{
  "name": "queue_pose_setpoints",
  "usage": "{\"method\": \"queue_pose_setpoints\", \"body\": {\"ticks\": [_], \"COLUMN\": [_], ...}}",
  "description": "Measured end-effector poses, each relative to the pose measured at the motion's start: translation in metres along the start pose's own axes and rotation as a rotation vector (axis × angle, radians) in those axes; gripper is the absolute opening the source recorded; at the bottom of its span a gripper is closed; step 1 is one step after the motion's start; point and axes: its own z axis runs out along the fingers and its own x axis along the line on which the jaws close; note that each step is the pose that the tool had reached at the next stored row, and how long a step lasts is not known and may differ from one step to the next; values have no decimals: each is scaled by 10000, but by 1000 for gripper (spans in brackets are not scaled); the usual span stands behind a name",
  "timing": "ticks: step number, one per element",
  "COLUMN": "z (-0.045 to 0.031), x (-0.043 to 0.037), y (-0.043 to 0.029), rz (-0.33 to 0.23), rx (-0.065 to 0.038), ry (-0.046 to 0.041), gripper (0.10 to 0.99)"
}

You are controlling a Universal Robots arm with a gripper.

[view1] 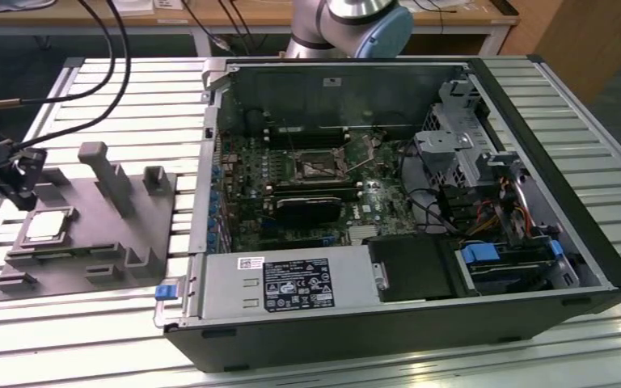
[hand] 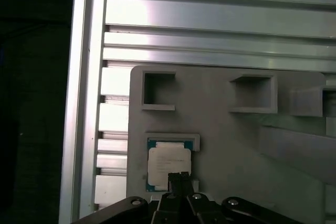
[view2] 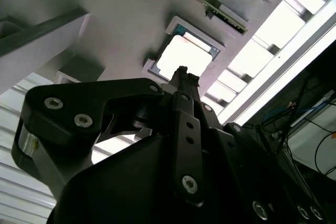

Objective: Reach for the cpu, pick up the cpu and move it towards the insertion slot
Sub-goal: 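Pick up the cpu and move it towards the insertion slot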

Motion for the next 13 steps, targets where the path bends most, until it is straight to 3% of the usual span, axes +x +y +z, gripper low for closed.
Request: {"method": "queue_pose_setpoints", "body": {"ticks": [13], "z": [228], "x": [30], "y": [-24], "rz": [-2], "rx": [0], "ry": [-61], "gripper": [106]}}
